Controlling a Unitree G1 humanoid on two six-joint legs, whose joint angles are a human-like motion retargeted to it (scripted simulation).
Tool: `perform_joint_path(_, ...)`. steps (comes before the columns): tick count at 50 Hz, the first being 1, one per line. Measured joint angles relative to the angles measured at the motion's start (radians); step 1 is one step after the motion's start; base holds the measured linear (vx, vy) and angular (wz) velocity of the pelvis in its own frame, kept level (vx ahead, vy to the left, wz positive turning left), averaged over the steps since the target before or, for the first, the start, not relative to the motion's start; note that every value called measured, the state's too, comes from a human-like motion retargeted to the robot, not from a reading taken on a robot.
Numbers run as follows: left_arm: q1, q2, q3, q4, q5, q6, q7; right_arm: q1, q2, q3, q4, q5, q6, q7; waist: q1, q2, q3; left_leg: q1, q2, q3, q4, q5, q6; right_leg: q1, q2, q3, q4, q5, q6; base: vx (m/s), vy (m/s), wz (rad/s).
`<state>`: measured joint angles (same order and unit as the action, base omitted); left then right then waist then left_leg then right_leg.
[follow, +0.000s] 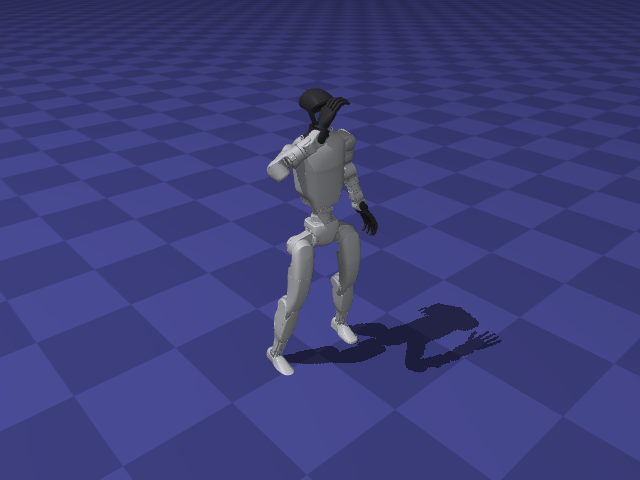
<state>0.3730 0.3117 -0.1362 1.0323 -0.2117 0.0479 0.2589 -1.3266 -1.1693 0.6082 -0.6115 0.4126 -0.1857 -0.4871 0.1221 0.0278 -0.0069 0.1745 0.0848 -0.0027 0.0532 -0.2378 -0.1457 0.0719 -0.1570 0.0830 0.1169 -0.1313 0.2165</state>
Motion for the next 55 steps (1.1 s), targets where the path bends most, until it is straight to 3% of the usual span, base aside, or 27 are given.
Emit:
perform_joint_path(12,-0.062,0.036,0.012,-0.019,-0.034,-0.007,0.009,0.014,0.0,-0.01,0.043,0.012,-0.002,0.0,-0.015,-0.001,0.005,0.004,0.007,0.017,0.001,0.001,-0.002,-0.005,0.009,0.016,-0.001,0.005,-0.002,0.0,0.0,-0.02)
perform_joint_path(34,-0.001,-0.022,-0.023,0.012,0.001,-0.013,-0.017,0.045,-0.019,-0.056,0.196,0.007,-0.011,-0.01,0.041,-0.041,0.02,0.003,0.003,-0.033,0.004,0.007,-0.002,0.027,-0.001,-0.035,-0.005,0.0,0.001,0.0,0.0,0.0)
perform_joint_path(40,-0.012,-0.006,-0.04,0.035,-0.004,-0.021,-0.039,-0.109,0.037,0.08,0.487,0.072,0.011,0.055,0.069,-0.053,0.008,-0.002,0.005,-0.044,0.002,0.009,-0.008,0.031,-0.001,-0.05,-0.008,0.002,-0.002,0.0,0.0,0.0)
perform_joint_path(46,-0.054,0.022,-0.053,0.055,-0.007,-0.019,-0.082,-0.292,0.157,0.211,0.954,0.189,0.086,0.223,0.107,-0.063,-0.012,-0.013,0.006,-0.059,0.001,0.012,-0.013,0.03,-0.001,-0.068,-0.009,0.005,-0.004,0.0,0.0,0.0)
perform_joint_path(55,-0.129,0.074,-0.053,0.064,-0.019,-0.021,-0.119,-0.448,0.294,0.207,1.647,0.151,0.229,0.306,0.189,-0.1,-0.038,-0.044,-0.001,-0.102,0.0,0.021,-0.012,0.028,-0.011,-0.114,-0.015,0.009,-0.002,0.0,-0.01,0.25)
